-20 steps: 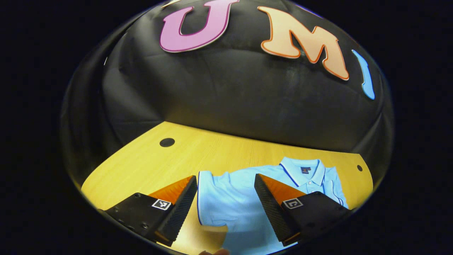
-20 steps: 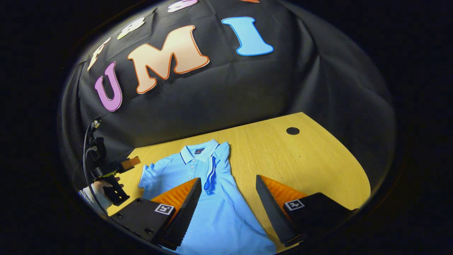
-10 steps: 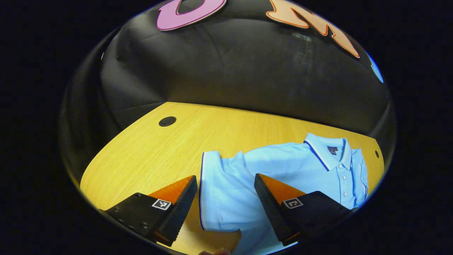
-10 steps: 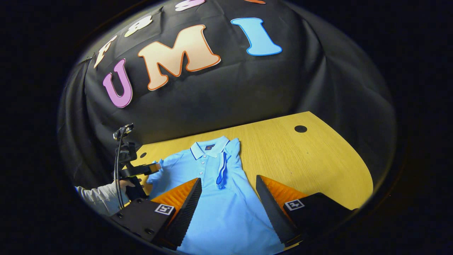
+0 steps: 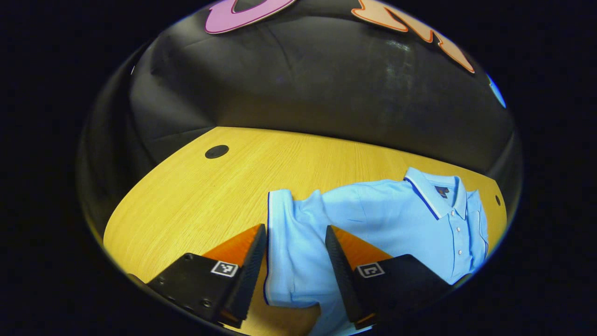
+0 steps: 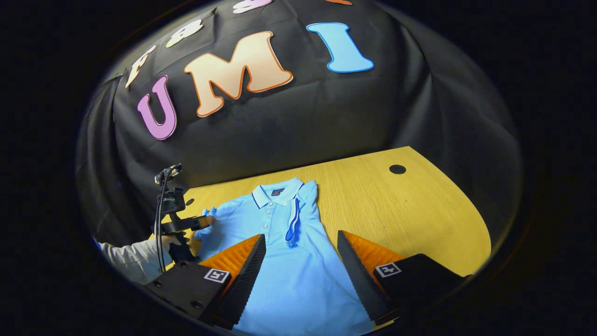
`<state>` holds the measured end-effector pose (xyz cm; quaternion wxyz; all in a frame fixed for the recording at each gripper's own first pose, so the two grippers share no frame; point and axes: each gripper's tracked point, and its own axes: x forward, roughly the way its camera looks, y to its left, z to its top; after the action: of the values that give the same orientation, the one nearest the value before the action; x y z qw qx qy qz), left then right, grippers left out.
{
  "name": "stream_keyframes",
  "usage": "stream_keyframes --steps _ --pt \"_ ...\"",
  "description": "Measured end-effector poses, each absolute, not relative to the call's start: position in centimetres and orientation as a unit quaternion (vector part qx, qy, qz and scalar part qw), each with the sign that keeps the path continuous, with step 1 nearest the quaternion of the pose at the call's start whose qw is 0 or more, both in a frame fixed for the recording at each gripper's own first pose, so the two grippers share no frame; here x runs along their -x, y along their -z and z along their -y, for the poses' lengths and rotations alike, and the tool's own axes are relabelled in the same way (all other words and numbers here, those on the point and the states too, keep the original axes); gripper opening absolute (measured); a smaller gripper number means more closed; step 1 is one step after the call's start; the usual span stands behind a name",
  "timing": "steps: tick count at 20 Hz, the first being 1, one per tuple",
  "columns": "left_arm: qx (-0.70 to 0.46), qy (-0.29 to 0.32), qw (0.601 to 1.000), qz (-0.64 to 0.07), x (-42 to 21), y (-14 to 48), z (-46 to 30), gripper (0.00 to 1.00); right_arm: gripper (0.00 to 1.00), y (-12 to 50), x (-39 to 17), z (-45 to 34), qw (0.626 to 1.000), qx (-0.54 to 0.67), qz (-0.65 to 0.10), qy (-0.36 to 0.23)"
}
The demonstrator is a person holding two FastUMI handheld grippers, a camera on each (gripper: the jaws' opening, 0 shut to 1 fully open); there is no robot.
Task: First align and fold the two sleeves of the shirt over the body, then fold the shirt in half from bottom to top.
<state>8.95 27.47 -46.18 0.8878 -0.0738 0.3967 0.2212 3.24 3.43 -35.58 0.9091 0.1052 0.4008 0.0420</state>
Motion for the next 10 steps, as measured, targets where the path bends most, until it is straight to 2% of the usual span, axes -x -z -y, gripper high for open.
stream_keyframes --steps 2,3,4,5,6,10 --pt "0.064 -0.222 0.89 -0.394 -9.5 46.3 -26.8 0.4 0.97 35.6 -3.0 -3.0 0.909 -0.103 -0.401 -0.038" --pt "0.057 -0.208 0.892 -0.396 -9.7 46.3 -26.0 0.35 0.97 35.5 -2.9 -2.8 0.909 -0.106 -0.402 -0.035" --pt "0.045 -0.208 0.892 -0.399 -9.9 46.4 -25.9 0.17 0.97 35.4 -2.7 -2.6 0.908 -0.109 -0.403 -0.034" --pt "0.033 -0.209 0.891 -0.402 -10.0 46.2 -25.8 0.04 0.97 35.2 -2.7 -2.4 0.908 -0.111 -0.402 -0.035" --pt "0.027 -0.204 0.892 -0.403 -10.3 46.2 -25.6 0.0 0.97 35.1 -2.5 -2.3 0.909 -0.109 -0.401 -0.037" --pt "0.089 -0.191 0.896 -0.391 -11.2 44.5 -22.2 0.0 0.97 34.3 -2.3 -1.2 0.911 -0.103 -0.398 -0.039"
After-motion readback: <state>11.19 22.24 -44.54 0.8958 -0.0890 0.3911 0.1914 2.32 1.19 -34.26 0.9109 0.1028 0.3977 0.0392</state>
